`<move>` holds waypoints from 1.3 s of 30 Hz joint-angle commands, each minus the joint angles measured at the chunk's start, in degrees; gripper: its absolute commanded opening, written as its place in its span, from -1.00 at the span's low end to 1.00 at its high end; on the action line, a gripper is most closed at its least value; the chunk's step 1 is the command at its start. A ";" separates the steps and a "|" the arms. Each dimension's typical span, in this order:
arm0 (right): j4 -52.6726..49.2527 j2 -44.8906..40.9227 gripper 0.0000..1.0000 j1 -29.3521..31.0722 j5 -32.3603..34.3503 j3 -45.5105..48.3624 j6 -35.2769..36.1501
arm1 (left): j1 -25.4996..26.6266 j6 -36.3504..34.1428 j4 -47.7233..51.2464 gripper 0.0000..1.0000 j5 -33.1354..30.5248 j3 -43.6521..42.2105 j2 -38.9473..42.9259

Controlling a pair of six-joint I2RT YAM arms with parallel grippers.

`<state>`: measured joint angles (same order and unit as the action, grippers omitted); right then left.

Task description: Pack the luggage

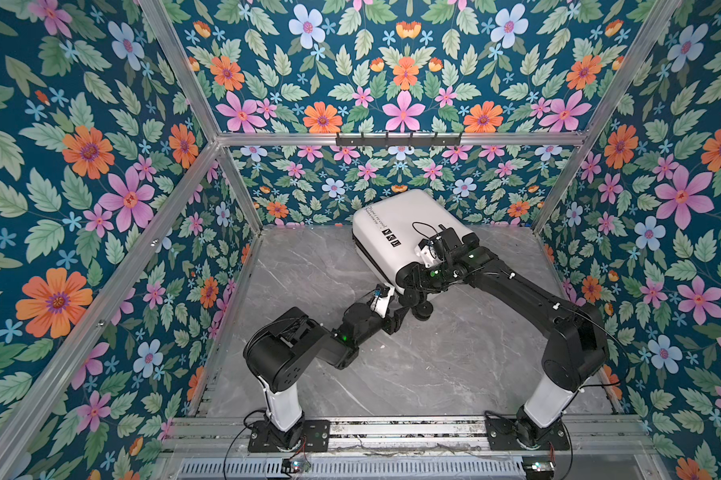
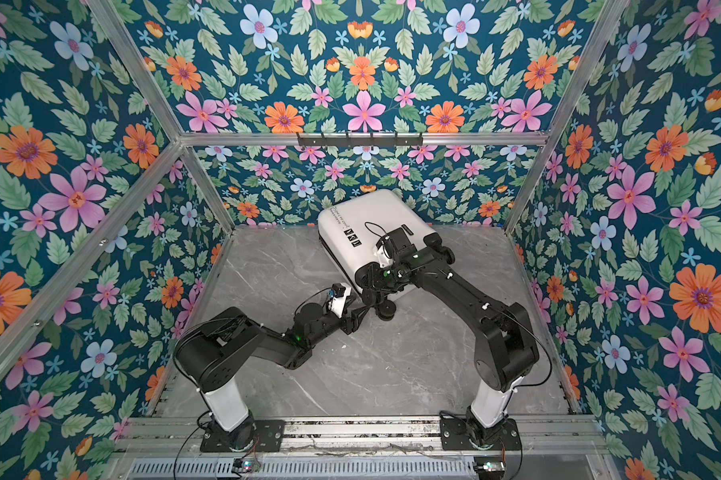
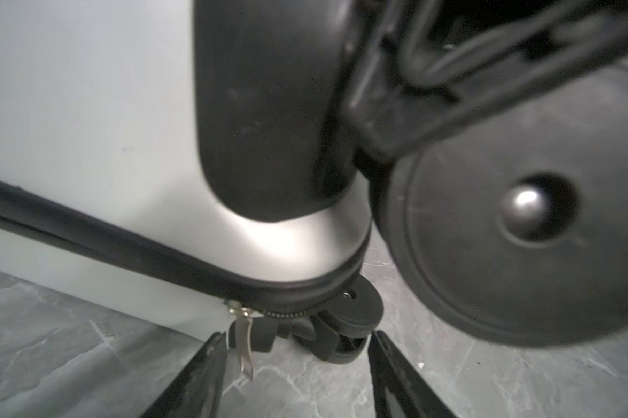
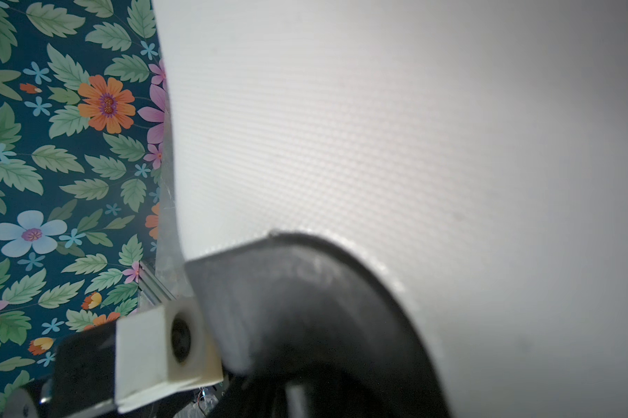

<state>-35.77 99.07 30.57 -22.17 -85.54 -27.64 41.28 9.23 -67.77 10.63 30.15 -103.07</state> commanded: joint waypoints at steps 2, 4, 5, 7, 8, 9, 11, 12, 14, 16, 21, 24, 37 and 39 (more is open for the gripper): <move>-0.75 -1.14 -0.64 -0.16 2.92 0.10 -1.89 | -0.88 -2.82 3.48 0.33 1.21 1.34 -0.89; -0.76 -1.54 -0.64 -0.24 3.10 0.50 -1.89 | -1.11 -4.02 5.56 0.37 0.54 2.06 -1.00; -0.75 -1.79 -0.64 -0.39 3.10 0.75 -1.89 | -1.20 -4.60 6.24 0.39 0.48 2.39 -1.12; -0.69 -2.21 -0.64 -0.58 3.06 1.25 -1.98 | -1.29 -4.99 7.88 0.40 -0.39 2.88 -1.26; -0.66 -2.35 -0.64 -0.60 3.18 1.39 -1.98 | -1.29 -5.25 8.13 0.41 -1.19 2.82 -1.26; -0.73 -2.52 -0.64 -0.60 3.18 1.53 -1.98 | -1.36 -5.51 7.96 0.41 -1.48 2.65 -1.28; -0.71 -2.74 -0.64 -0.66 3.19 1.86 -1.96 | -1.51 -6.18 7.35 0.43 -1.67 2.41 -1.43; -0.70 -2.74 -0.64 -0.60 3.19 1.95 -1.91 | -1.63 -6.64 7.30 0.43 -1.66 2.53 -1.59; -0.71 -2.77 -0.64 -0.64 3.06 2.11 -1.89 | -2.19 -7.12 6.53 0.44 -0.22 3.13 -2.11; -0.71 -2.83 -0.64 -0.60 2.93 2.22 -1.89 | -2.43 -7.21 5.24 0.44 1.60 3.62 -2.57; -0.62 -2.96 -0.64 -0.62 2.73 2.41 -1.97 | -2.95 -7.48 2.27 0.37 4.14 4.51 -3.42; -0.49 -3.17 -0.64 -0.60 2.73 2.74 -2.01 | -3.20 -7.72 1.94 0.27 6.60 5.64 -4.09; -0.88 -3.09 -0.64 -0.67 2.79 2.57 -1.89 | -4.10 -9.15 3.26 -0.16 8.43 8.32 -5.48; -0.88 -3.00 -0.64 -0.69 2.76 2.52 -1.89 | -4.10 -9.15 3.34 -0.22 8.68 8.48 -5.56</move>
<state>-34.94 96.44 29.95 -20.40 -82.67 -26.81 37.39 0.89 -62.57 19.35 38.09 -108.53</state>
